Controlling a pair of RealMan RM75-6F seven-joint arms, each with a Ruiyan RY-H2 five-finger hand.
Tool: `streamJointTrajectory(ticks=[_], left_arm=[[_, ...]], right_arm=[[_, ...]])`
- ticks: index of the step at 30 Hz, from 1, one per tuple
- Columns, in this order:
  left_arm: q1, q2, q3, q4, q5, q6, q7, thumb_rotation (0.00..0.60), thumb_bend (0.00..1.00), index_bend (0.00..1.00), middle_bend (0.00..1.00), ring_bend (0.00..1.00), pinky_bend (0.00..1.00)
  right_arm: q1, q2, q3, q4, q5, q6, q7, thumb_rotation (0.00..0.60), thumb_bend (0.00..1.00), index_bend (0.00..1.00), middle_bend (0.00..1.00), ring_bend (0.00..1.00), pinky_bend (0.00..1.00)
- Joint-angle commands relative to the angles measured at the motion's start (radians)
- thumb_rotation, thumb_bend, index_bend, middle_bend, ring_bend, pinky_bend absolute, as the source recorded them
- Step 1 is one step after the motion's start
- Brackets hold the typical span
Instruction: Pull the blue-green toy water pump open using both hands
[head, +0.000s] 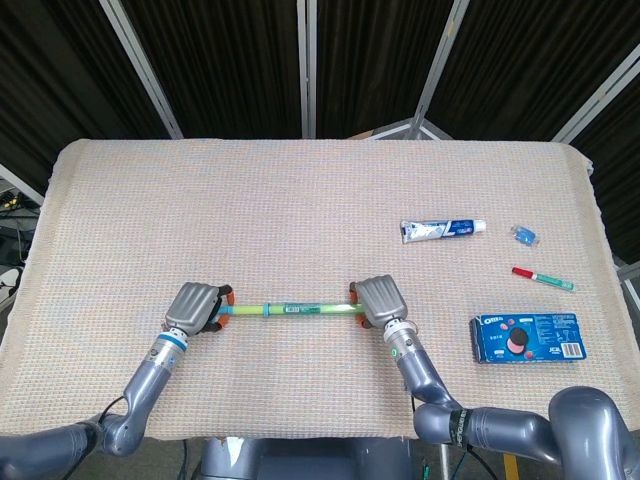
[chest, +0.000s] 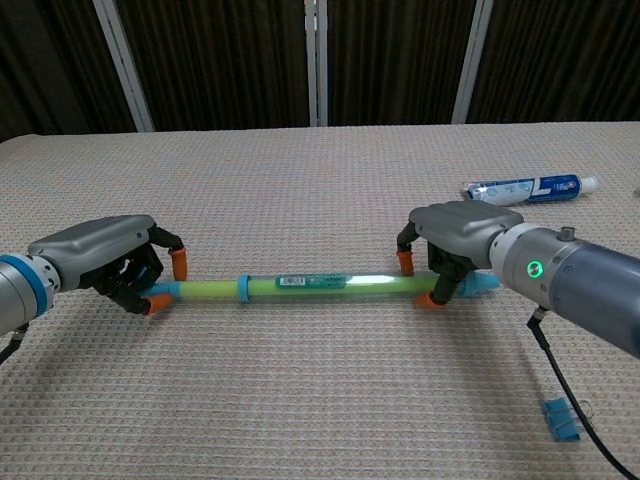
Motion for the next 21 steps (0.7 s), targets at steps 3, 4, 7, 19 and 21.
streamJointTrajectory(ticks=[3, 4, 7, 19, 21], left_arm=[[0.004, 0.008, 0.001, 0.004, -0.008, 0.003, -0.001, 0.6, 0.48, 0.75, 0.82, 0.78, 0.99], [0.005, 0.01, 0.001, 0.004, -0.008, 0.005, -0.002, 0.6, 0.48, 0.75, 0.82, 0.78, 0.99], [0.01, 0.022, 0.003, 0.008, -0.008, 0.011, -0.006, 0.6, 0.48, 0.76, 0.82, 0.78, 0.99], [0.03, 0.075, 0.004, 0.018, -0.013, 0.023, -0.038, 0.6, 0.48, 0.77, 0.83, 0.78, 0.99], [0.033, 0.081, 0.005, 0.022, -0.015, 0.021, -0.043, 0.6, 0.48, 0.77, 0.83, 0.78, 0.99]], right_arm=[[-0.009, 0.027, -0.003, -0.02, -0.019, 0.01, 0.009, 0.6, 0.44, 0.63, 1.0, 1.0, 1.0], [-0.011, 0.033, -0.004, -0.024, -0.022, 0.011, 0.012, 0.6, 0.44, 0.63, 1.0, 1.0, 1.0], [-0.02, 0.057, -0.006, -0.041, -0.034, 0.018, 0.022, 0.6, 0.44, 0.64, 1.0, 1.0, 1.0], [-0.06, 0.152, -0.017, -0.091, -0.08, 0.037, 0.076, 0.6, 0.44, 0.64, 1.0, 1.0, 1.0], [-0.066, 0.165, -0.018, -0.096, -0.086, 0.04, 0.086, 0.6, 0.44, 0.64, 1.0, 1.0, 1.0]])
